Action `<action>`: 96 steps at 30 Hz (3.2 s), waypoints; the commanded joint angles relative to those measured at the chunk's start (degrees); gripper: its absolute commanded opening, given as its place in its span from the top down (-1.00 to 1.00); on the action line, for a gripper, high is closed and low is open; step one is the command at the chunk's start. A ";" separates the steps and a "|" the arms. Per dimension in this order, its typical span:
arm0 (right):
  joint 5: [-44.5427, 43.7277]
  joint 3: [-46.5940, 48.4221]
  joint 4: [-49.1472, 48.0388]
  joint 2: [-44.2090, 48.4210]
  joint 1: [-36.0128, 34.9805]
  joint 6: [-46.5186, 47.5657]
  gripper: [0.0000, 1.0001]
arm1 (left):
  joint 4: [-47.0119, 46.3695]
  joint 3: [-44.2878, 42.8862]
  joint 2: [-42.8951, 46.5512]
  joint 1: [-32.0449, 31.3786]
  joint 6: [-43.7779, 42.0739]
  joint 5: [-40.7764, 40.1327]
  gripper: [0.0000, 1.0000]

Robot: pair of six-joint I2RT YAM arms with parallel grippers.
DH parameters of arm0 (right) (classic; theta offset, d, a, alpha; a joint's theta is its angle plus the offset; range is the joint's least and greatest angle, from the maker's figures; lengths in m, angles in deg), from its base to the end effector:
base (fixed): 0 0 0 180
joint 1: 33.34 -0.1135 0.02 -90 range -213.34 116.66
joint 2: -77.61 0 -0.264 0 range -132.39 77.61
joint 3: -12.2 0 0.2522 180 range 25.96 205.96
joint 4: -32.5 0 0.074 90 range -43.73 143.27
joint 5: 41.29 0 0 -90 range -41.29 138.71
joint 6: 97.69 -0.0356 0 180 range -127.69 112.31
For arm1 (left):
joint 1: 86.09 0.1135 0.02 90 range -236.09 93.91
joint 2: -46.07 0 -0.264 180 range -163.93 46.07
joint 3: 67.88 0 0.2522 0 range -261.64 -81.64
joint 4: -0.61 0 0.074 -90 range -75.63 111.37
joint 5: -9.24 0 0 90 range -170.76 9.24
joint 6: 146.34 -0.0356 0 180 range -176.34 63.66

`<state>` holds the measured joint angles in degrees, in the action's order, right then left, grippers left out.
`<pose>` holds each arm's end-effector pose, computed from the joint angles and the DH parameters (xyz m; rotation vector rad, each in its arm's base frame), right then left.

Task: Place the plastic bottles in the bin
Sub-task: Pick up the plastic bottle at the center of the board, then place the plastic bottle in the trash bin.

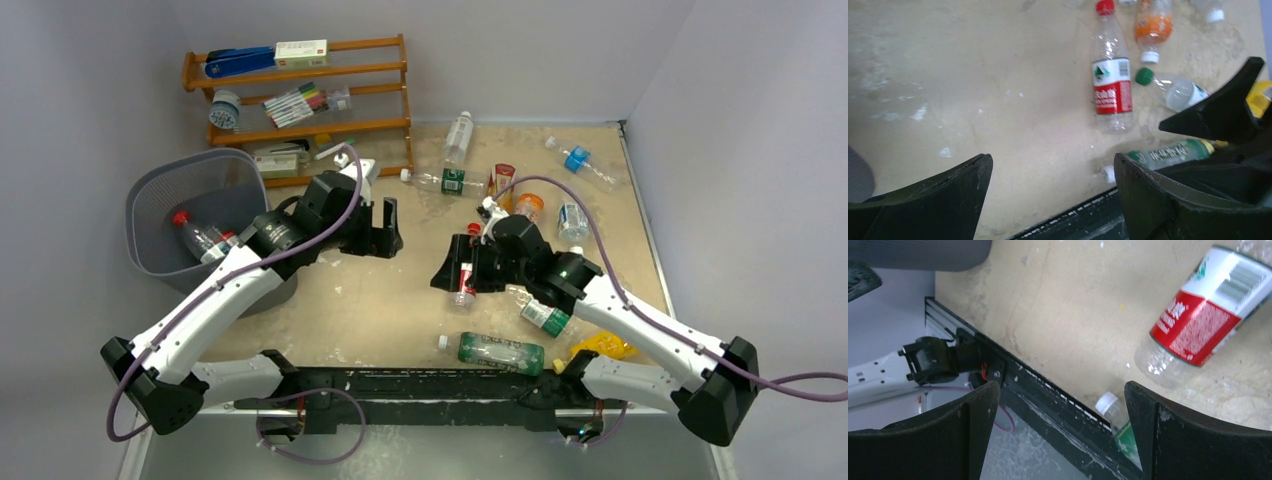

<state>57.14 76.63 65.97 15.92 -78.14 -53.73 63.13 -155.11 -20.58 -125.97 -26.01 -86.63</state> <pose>0.1670 0.1732 0.3022 -0.0715 2.3012 1.0511 0.1810 -0.1465 0.3714 0.1422 2.3482 -0.5044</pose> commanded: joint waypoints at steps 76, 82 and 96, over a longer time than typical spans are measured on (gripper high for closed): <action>-5.19 17.37 7.36 24.99 -1.67 -2.04 -1.00 | -0.92 -32.19 -13.04 -11.75 -23.47 -33.61 0.22; -5.14 17.42 7.68 25.13 -1.63 -2.19 -1.00 | -1.17 -35.62 -11.36 -3.45 -23.08 -39.22 0.21; -1.48 14.80 6.57 23.62 -1.61 -2.33 -1.00 | -1.85 -36.06 -10.63 26.94 -14.37 -42.24 0.13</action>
<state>53.73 91.95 74.23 39.83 -79.69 -56.75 62.93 -191.46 -31.34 -106.21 -45.35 -129.20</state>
